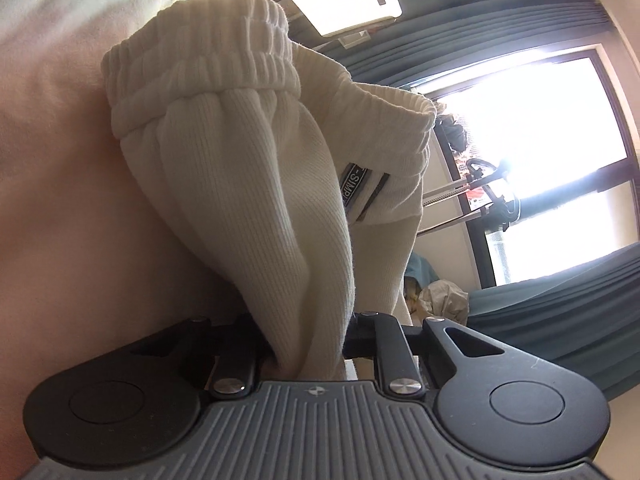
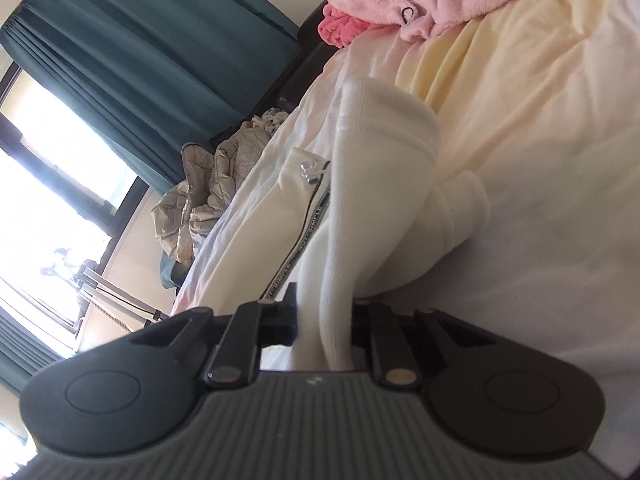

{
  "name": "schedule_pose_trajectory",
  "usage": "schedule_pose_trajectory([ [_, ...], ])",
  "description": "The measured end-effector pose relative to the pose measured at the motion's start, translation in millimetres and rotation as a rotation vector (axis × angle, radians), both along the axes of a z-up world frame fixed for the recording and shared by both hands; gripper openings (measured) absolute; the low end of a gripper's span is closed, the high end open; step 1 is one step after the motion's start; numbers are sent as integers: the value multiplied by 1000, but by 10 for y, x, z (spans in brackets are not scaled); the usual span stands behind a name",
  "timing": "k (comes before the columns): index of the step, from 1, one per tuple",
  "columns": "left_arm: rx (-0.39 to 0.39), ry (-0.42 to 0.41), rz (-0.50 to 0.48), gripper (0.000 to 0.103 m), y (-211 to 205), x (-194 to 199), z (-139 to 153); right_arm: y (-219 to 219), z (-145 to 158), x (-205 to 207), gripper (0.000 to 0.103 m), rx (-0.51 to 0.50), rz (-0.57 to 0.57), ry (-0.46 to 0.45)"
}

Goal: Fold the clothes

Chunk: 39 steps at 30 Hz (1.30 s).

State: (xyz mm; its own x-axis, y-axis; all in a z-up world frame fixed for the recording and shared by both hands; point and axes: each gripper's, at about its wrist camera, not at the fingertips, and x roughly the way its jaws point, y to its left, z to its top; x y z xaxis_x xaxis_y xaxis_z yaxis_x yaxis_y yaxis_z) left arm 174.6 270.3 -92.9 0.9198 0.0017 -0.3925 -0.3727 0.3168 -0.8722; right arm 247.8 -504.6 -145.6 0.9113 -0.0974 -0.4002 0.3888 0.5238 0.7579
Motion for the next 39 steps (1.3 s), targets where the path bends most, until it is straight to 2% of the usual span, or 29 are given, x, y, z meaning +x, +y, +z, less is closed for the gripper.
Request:
schedule_pose_trajectory([
  [4, -42, -37, -20, 18, 38, -185, 135, -20, 183, -206, 12, -20, -8, -28],
  [8, -69, -60, -54, 18, 56, -468, 303, -97, 311, -532, 12, 5, -28, -41],
  [11, -84, -46, -95, 18, 88, -708, 372, -196, 429, -859, 12, 37, -52, -37],
  [14, -59, -8, -145, 18, 88, -921, 376, -272, 506, -1172, 12, 77, -77, -7],
  [17, 5, 52, -195, 19, 59, -1001, 332, -355, 458, -1466, 12, 132, -90, 31],
  [20, 57, 97, -218, 20, 26, -1011, 290, -433, 233, -1615, 12, 231, -96, 88],
  [22, 99, 112, -223, 25, -9, -1001, 305, -455, 126, -1642, 13, 261, -98, 109],
  [23, 116, 117, -227, 29, -35, -1016, 323, -452, 111, -1637, 13, 256, -94, 113],
  [25, 175, 122, -245, 54, -124, -1044, 386, -425, 132, -1615, 13, 215, -81, 119],
  [28, 307, 144, -264, 69, -332, -1067, 542, -374, 179, -1578, 13, 141, -60, 132],
  [31, 447, 170, -268, 76, -576, -1092, 711, -353, 171, -1565, 13, 106, -53, 144],
  [34, 556, 191, -246, 78, -828, -1178, 812, -335, 139, -1576, 14, 109, -70, 150],
  [39, 642, 214, -195, 82, -1101, -1385, 842, -295, 83, -1650, 14, 180, -138, 125],
])
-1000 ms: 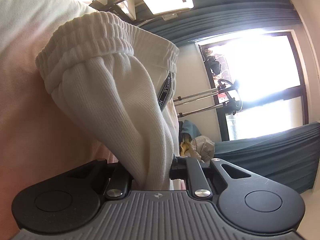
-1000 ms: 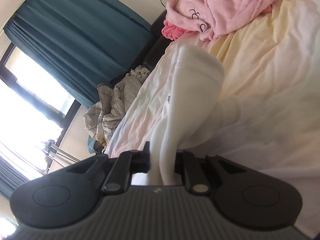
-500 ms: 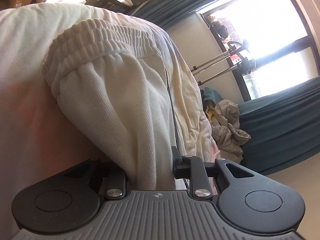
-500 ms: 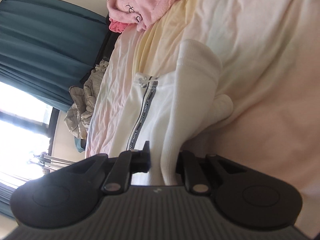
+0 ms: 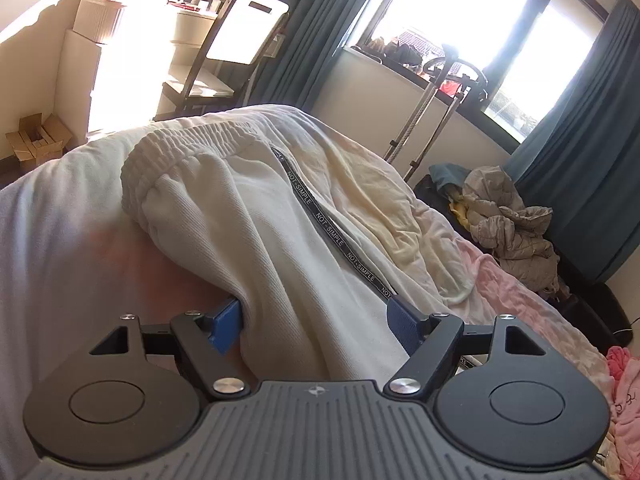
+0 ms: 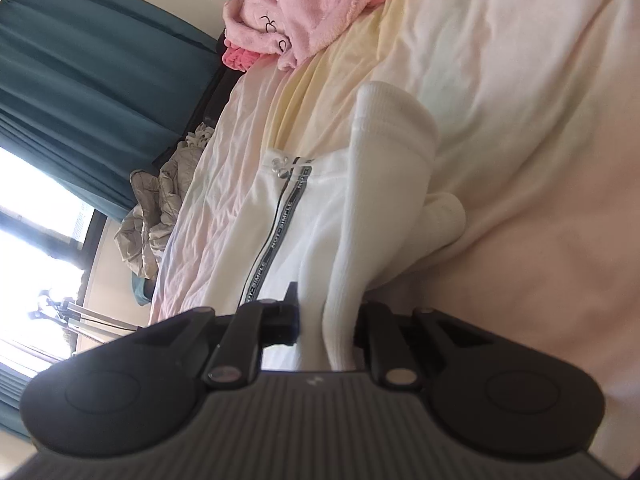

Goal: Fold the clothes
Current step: 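Lay the waistband down and open the left gripper while the right gripper holds the fabric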

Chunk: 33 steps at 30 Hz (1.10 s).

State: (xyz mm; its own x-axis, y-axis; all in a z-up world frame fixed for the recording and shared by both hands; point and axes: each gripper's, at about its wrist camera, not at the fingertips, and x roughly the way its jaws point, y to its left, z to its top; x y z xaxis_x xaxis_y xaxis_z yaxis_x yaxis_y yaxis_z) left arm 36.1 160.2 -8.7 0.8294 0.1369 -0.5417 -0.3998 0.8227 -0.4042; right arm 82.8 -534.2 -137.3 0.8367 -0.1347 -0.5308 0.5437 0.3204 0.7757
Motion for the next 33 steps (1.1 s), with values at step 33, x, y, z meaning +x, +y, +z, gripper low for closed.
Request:
schedule_pose_trajectory([
  [33, 427, 70, -413, 94, -1491, 851, -642, 307, 151, 28, 15, -204, -84, 58],
])
